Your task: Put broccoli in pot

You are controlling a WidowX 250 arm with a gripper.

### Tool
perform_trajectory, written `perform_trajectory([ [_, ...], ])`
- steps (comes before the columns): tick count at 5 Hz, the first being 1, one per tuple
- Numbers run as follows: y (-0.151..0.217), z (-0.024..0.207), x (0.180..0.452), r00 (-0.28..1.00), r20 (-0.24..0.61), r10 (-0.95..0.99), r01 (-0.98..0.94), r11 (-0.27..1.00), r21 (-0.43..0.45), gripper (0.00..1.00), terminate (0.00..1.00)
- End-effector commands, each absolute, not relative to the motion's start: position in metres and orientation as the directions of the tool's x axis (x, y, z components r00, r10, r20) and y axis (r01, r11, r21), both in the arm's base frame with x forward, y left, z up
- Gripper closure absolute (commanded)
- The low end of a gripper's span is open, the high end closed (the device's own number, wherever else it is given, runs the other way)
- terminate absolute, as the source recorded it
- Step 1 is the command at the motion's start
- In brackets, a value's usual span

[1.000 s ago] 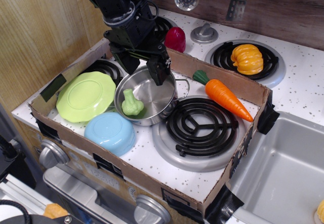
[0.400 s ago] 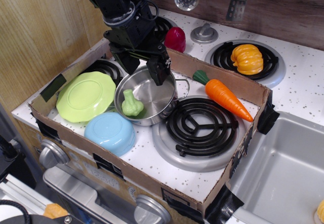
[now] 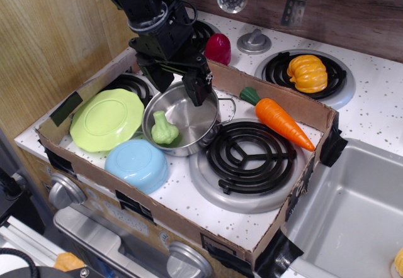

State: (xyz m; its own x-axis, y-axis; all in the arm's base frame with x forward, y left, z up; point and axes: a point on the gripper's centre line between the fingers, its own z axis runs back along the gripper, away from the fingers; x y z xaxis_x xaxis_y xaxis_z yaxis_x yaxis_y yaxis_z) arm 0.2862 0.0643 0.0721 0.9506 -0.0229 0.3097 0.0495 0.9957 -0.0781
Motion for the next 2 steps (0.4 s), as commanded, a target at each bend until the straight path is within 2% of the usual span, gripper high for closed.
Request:
perform_trajectory([
  [1, 0.0636, 0.0863, 0.2958, 0.94, 0.338, -0.032, 0.057, 0.996, -0.065, 0.0, 0.0],
  [2, 0.0636, 0.0863, 0.2958, 0.94, 0.338, -0.032, 0.057, 0.996, -0.065, 0.0, 1.0],
])
